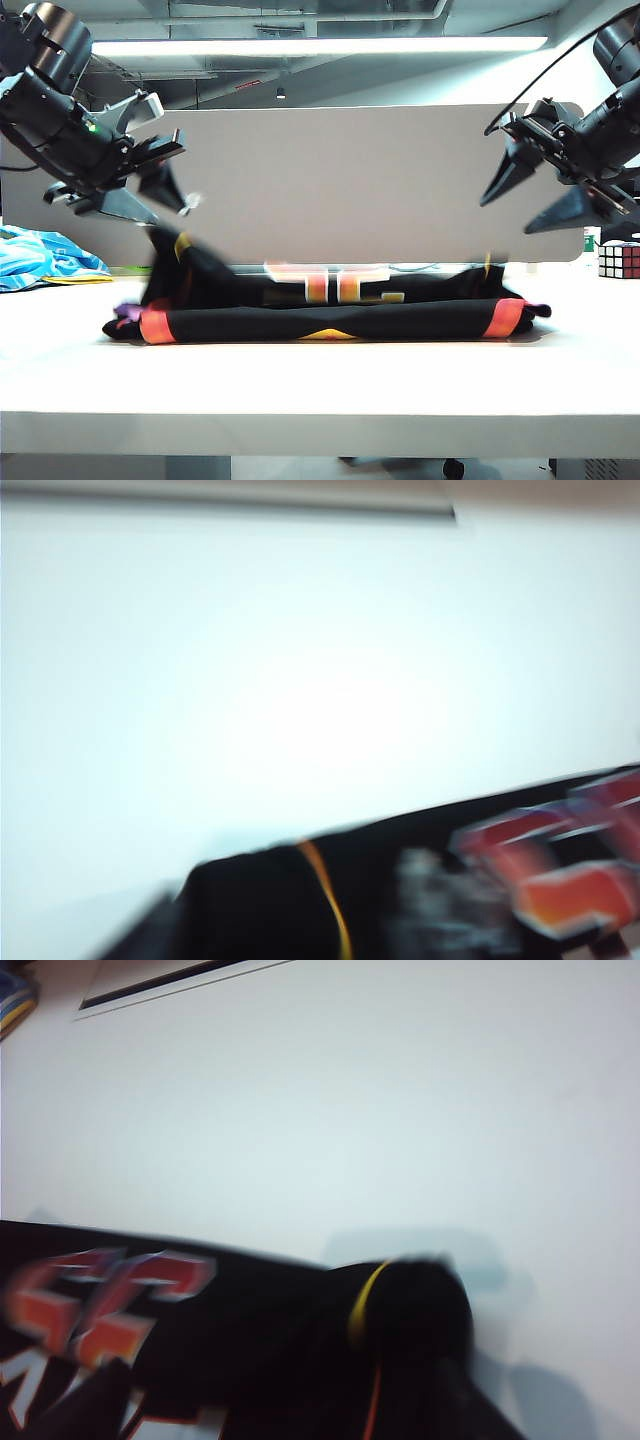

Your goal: Fold the bottom side of the basketball jersey horizontally towards the center, about one-third of the way, and then fold the bottom of the basketball jersey up towards the top, creating a neat rectangle.

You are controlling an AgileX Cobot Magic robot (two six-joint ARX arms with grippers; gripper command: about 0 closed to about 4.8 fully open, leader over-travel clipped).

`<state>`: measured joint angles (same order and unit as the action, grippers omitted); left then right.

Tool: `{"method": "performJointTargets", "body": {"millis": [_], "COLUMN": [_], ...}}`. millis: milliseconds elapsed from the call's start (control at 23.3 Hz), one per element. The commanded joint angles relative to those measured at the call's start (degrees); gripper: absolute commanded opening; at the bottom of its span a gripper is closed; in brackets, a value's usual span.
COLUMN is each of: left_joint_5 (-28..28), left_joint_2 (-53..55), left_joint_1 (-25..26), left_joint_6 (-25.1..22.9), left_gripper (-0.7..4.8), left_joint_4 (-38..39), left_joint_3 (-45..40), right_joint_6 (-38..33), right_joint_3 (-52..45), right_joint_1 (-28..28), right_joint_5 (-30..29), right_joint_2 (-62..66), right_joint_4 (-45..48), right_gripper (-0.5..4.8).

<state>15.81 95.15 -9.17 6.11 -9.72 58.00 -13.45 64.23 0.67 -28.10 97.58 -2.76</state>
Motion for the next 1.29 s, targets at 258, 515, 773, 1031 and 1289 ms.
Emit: {"method": "performJointTargets", "body": {"millis": [258,515,773,1031,1289], "left_joint_5": [0.11,12.26,7.32,3.23,-0.92], "left_joint_2": [-7.26,-19.23,-39.36,-59.98,-77.70], "left_joint_1": [0.68,0.63,0.42,0.35,0.33], "left_joint_6": [-1.53,-6.62,-5.25,-4.98,-1.75], "left_gripper": [3.29,0.84,-0.06,-0.06,-0.06], "left_joint_4": [0.55,9.46,17.05,18.82,16.55], "left_joint_3": [0.44,-1.03,-9.68,-23.89,-37.92], "right_joint_6": [1.55,13.94,17.05,18.12,13.49], "right_joint_3": [2.32,1.51,-8.92,-23.67,-36.00], "right_joint_1": [3.28,3.19,3.17,3.13,3.06], "right_joint_5": [-8.15,-9.25,-5.66,-1.73,8.83], "right_joint_2": [-7.78,-20.55,-44.00,-66.86,-84.52], "right_joint_4": [-4.17,-19.08,-20.72,-20.46,-21.68], "right_gripper": [3.44,1.03,-0.06,-0.06,-0.06]}}
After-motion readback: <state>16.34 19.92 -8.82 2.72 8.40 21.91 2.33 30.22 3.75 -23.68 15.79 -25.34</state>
